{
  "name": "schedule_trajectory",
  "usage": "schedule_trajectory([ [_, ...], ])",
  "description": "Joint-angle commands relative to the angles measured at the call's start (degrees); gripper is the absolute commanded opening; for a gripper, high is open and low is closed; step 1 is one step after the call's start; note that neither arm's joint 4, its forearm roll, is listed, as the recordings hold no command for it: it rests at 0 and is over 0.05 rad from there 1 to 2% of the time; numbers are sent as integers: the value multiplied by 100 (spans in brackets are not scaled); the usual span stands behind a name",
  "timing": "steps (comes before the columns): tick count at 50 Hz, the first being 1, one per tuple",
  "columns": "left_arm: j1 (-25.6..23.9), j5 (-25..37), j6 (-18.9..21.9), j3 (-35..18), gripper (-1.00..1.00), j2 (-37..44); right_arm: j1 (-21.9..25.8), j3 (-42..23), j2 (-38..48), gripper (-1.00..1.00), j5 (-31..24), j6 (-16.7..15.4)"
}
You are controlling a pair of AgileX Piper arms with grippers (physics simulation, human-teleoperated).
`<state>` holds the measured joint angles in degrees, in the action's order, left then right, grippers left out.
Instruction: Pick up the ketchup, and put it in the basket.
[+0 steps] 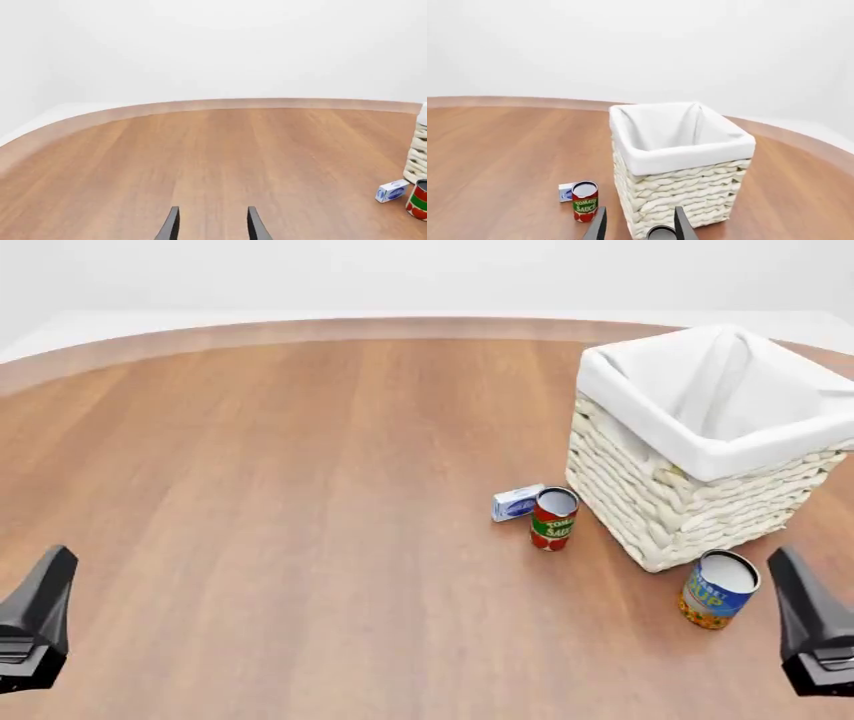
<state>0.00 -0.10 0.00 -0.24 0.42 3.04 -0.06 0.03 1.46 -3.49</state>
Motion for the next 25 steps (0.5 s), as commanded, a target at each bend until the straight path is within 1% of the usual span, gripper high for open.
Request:
schedule_trajectory([
  [1, 0, 0, 0, -1, 100, 1, 296, 1, 0, 100, -28, -65],
  [4, 0, 0, 0, -1, 100, 1, 347, 1, 1, 100, -68, -54],
  [5, 0, 0, 0, -1, 100, 1, 494, -7, 1, 100, -96, -39],
  [7, 0, 0, 0, -1, 100, 1, 635, -58, 0, 100, -126, -66],
  [12, 0, 0, 0, -1, 100, 1, 856, -86, 0, 100, -164, -91],
  [14, 0, 0, 0, -1, 100, 1, 934, -99, 0, 100, -209, -49],
  [16, 0, 0, 0, -1, 100, 1, 1037, -147, 9, 100, -247, -86],
  [20, 0, 0, 0, -1, 100, 1, 1359, -230, 25, 100, -391, -46],
  [21, 0, 0, 0, -1, 100, 1, 1458, -232, 33, 100, -403, -83],
  [22, 0, 0, 0, -1, 100, 1, 1458, -233, 33, 100, -403, -83],
  [23, 0, 0, 0, -1, 100, 1, 1587, -215, 65, 100, -398, -100],
  [25, 0, 0, 0, -1, 100, 1, 1587, -214, 27, 100, -436, -100],
])
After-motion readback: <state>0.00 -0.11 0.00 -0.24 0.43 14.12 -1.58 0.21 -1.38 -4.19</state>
